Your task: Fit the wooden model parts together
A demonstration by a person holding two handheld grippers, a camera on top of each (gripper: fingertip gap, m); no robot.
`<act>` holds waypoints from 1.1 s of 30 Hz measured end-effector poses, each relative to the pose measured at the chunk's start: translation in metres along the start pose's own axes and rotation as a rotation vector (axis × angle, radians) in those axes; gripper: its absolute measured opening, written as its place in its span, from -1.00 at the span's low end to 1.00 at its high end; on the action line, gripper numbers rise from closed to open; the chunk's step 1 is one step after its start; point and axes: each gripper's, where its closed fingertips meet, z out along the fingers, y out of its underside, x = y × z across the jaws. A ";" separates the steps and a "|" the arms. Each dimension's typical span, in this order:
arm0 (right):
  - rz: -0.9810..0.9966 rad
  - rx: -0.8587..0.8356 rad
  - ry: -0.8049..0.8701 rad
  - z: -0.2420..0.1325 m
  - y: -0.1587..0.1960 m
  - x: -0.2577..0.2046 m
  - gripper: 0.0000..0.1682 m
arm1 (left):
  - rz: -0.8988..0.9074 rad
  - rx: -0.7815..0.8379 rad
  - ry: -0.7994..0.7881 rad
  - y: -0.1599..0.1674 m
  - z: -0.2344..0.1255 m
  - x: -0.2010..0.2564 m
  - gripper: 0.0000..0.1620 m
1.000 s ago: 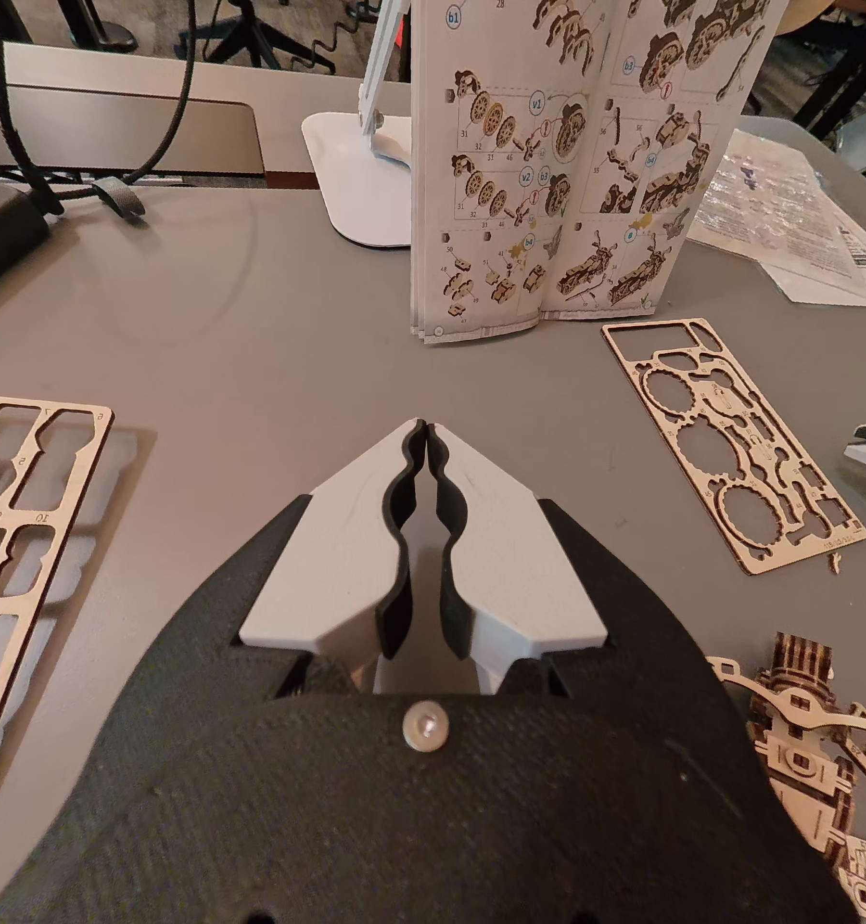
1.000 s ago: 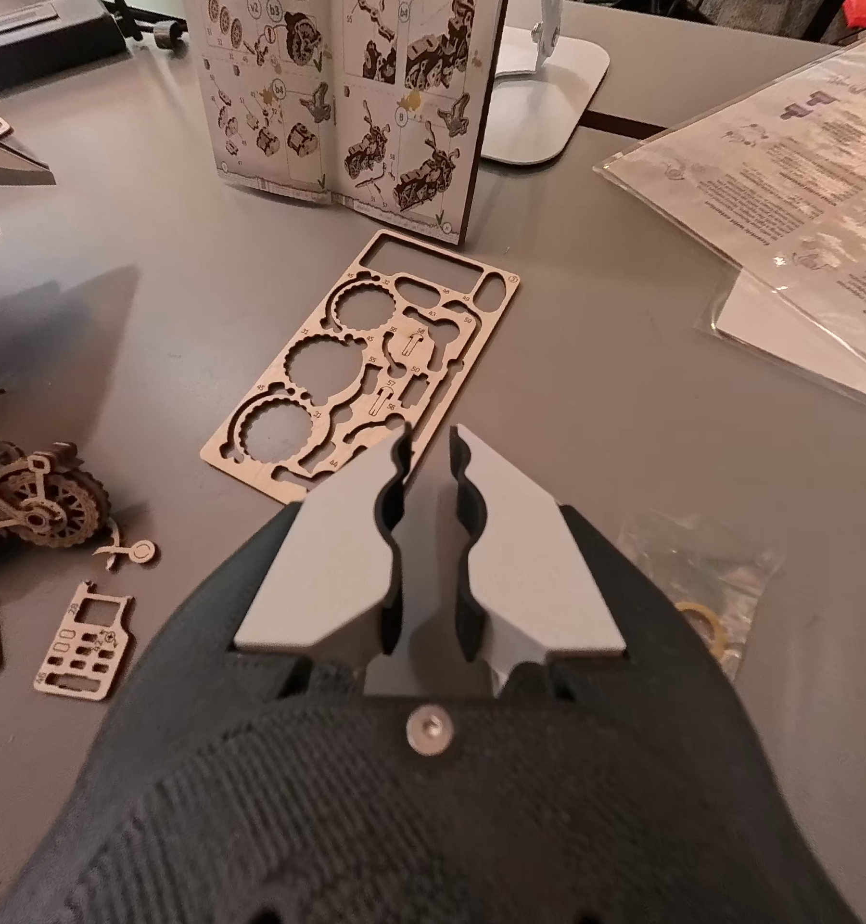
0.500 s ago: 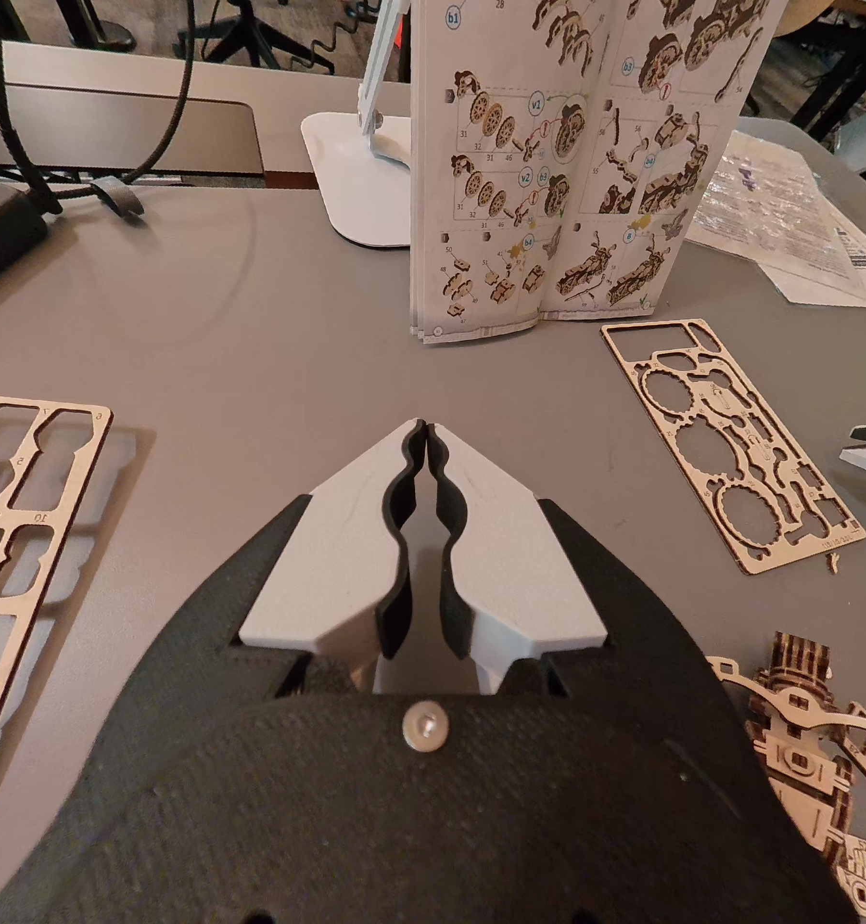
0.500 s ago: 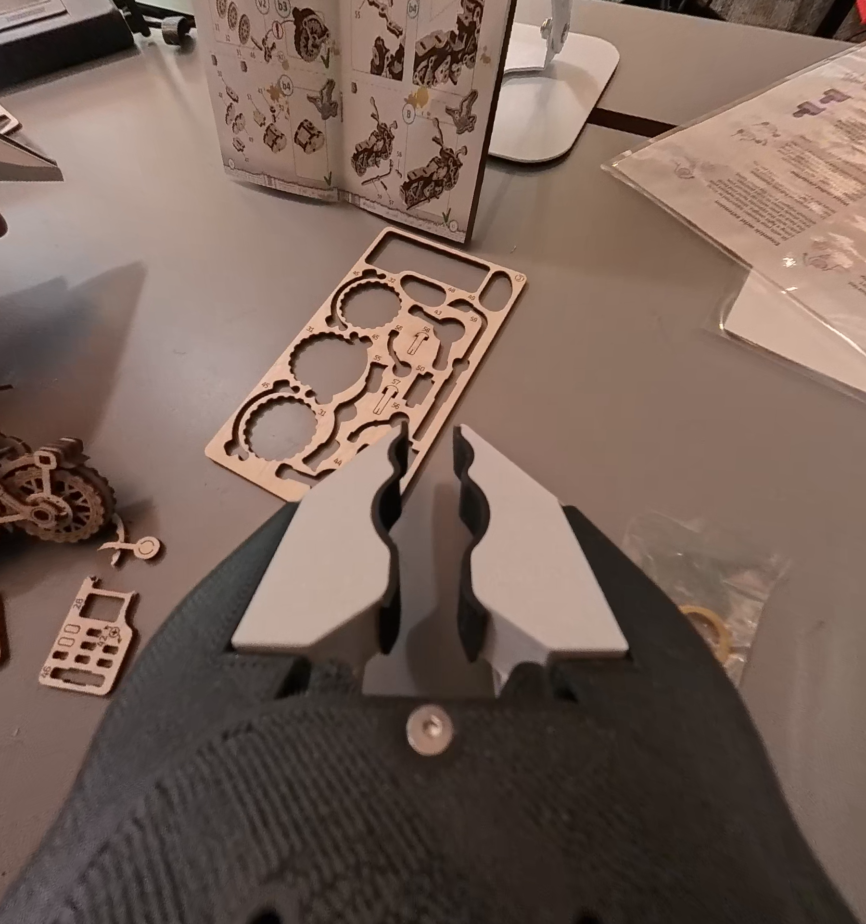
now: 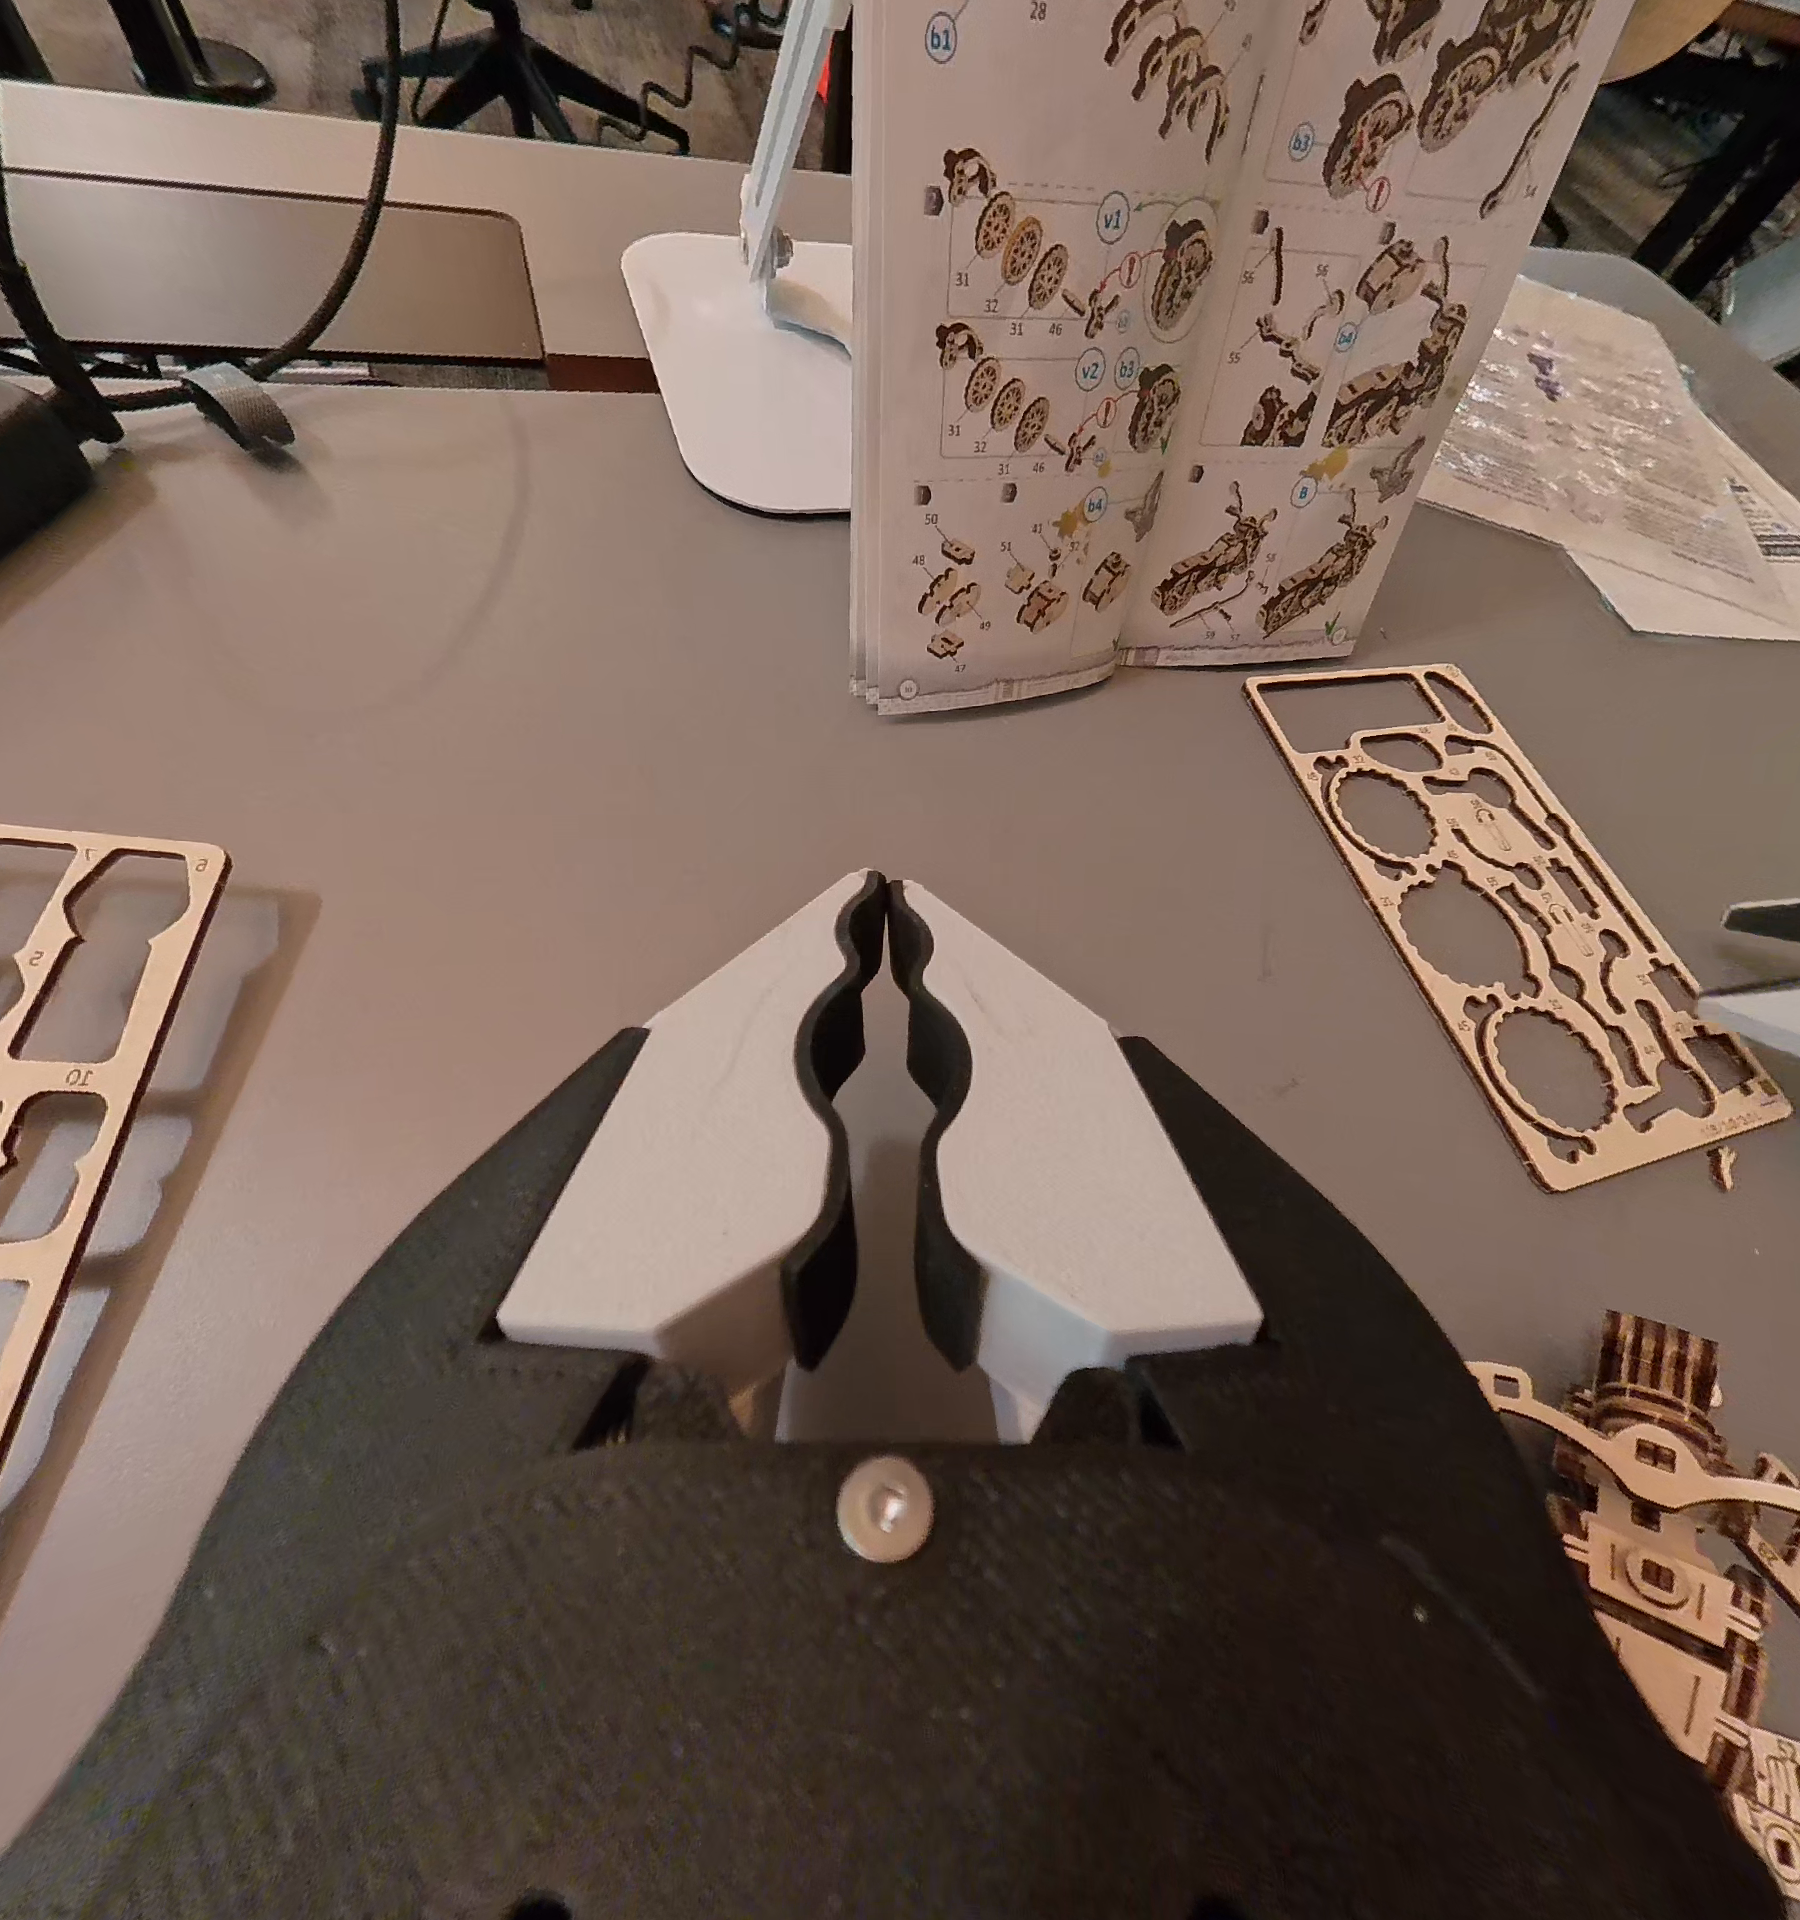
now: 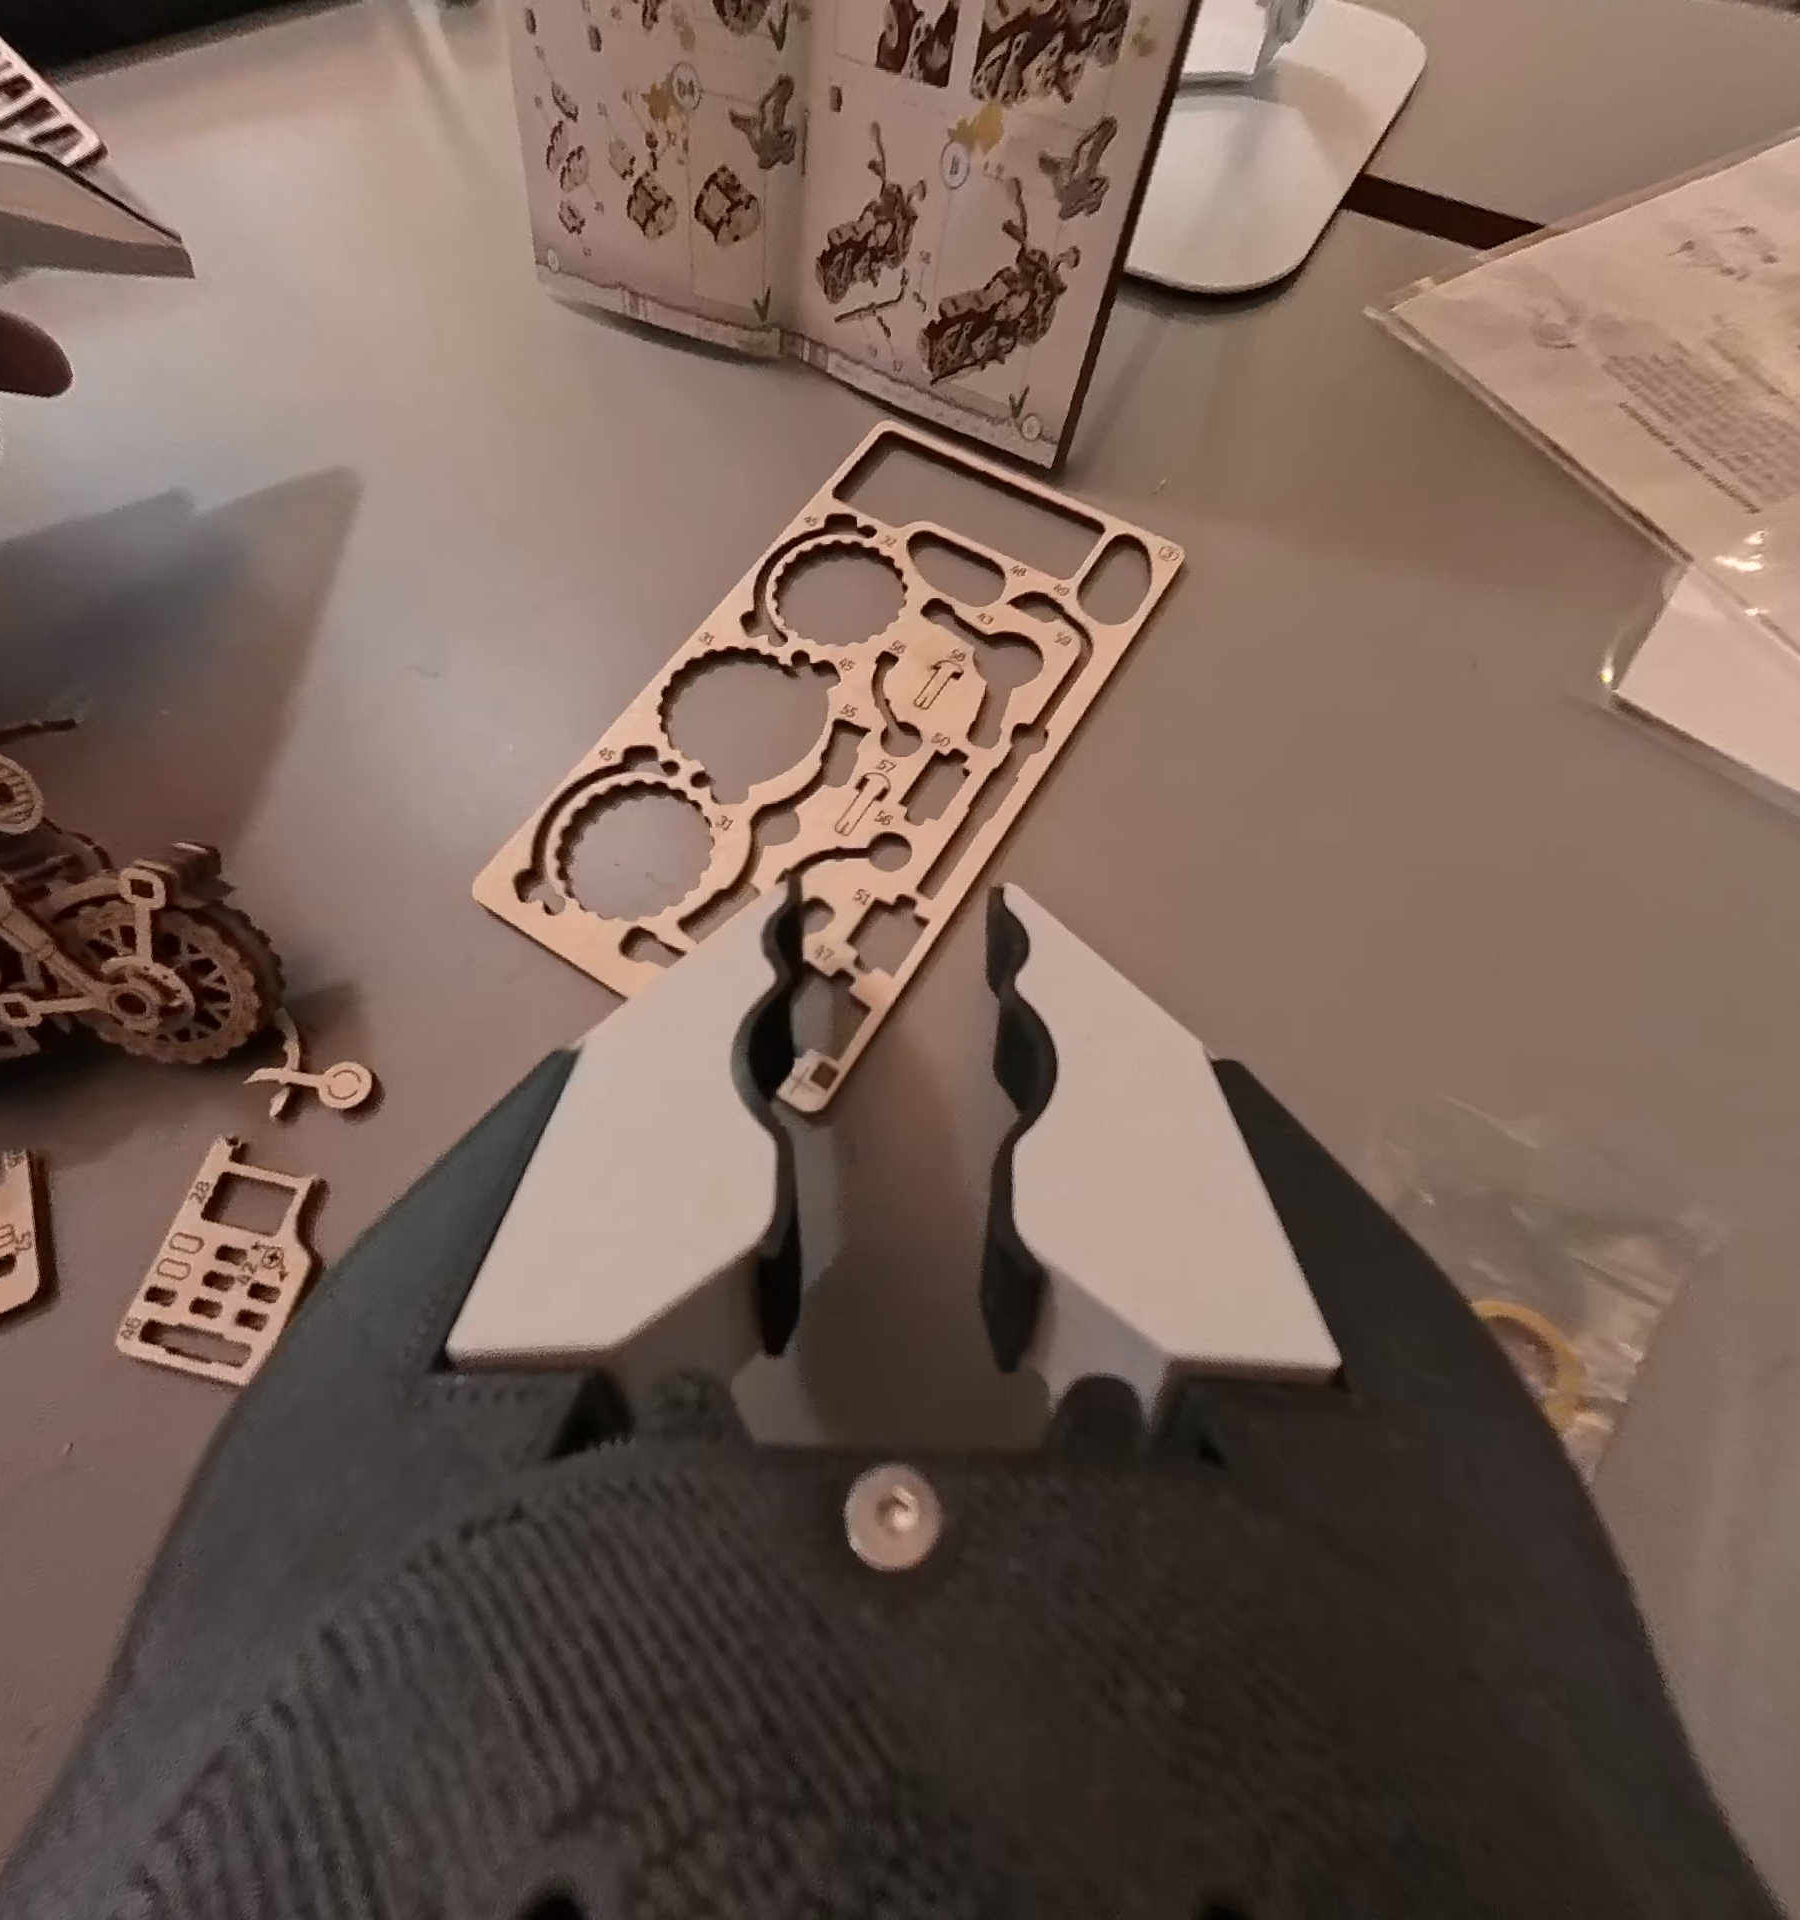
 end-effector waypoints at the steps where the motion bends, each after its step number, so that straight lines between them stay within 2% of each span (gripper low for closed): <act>1: -0.005 -0.016 -0.004 0.001 0.002 -0.001 -0.57 | 0.001 0.000 0.000 0.000 0.000 0.000 -1.00; 6: -0.014 -0.069 0.004 0.006 0.009 -0.002 -0.54 | 0.023 -0.003 -0.004 0.001 0.000 0.002 -1.00; 15: 0.042 -0.080 0.010 0.005 0.012 0.003 -0.74 | 0.020 -0.003 0.000 0.001 0.000 0.002 -1.00; 30: 0.096 -0.028 -0.014 -0.001 0.006 0.006 -0.76 | 0.018 -0.003 0.004 0.001 0.000 0.003 -1.00; 32: 0.106 -0.013 -0.010 -0.002 0.004 0.007 -1.00 | 0.013 -0.002 0.007 0.001 0.000 0.002 -1.00; 33: 0.108 0.002 -0.006 -0.004 0.003 0.008 -1.00 | 0.011 -0.002 0.008 0.000 0.000 0.002 -1.00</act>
